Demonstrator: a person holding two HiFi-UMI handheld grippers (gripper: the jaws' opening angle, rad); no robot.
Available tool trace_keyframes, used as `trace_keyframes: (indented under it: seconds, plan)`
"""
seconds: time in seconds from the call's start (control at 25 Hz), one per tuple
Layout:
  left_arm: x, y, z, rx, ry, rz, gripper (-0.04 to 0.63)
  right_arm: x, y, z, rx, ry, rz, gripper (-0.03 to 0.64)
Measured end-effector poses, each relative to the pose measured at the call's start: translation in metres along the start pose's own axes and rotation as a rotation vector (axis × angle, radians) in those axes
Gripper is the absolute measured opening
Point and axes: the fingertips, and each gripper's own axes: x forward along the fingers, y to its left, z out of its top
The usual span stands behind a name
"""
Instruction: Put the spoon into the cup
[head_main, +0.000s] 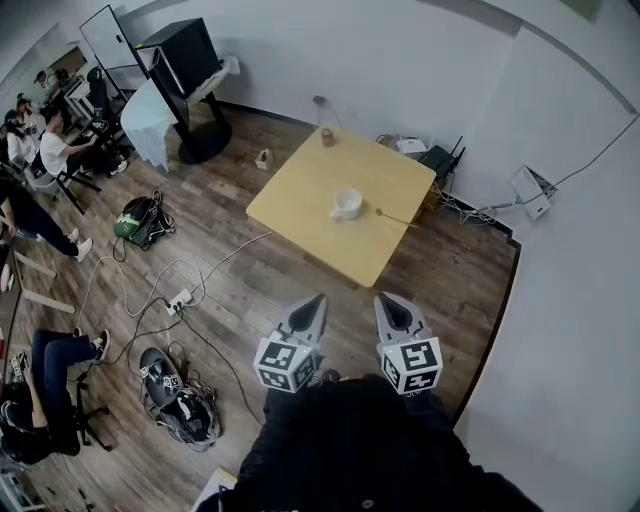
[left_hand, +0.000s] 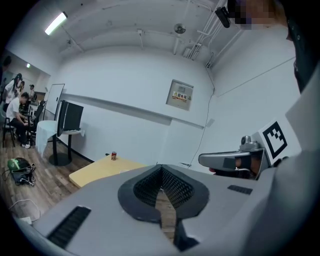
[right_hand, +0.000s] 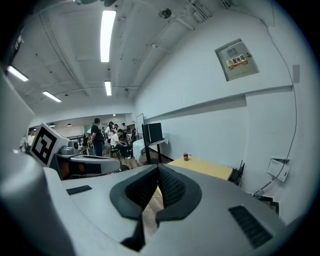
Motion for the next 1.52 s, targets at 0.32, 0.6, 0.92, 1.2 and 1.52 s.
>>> trace_keyframes:
  seconds: [0.32,0.6,0.92,1.2,1.52]
  plan:
    - [-0.015,0.013,-0.01,-0.038,0.026,0.024,0.032,0.008,0.02,-0.008,0.061,0.026,0.037,0.021]
    - [-0.019,0.013,-0.024,-0.054,0.06,-0.007,0.032,0.003,0.029,-0.026,0.111,0.06,0.024,0.021]
    - [-0.02,0.017,-0.035,-0.071,0.087,-0.013,0.032,0.01,0.034,-0.04,0.14,0.104,0.032,0.021]
    - [-0.028,0.049,-0.041,-0.107,0.085,0.051,0.032,0.035,0.041,-0.041,0.147,0.111,0.073,0.021]
    - [0.039,0.068,-0.039,-0.138,0.115,0.049,0.032,0.076,-0.018,-0.047,0.208,0.14,0.045,0.021]
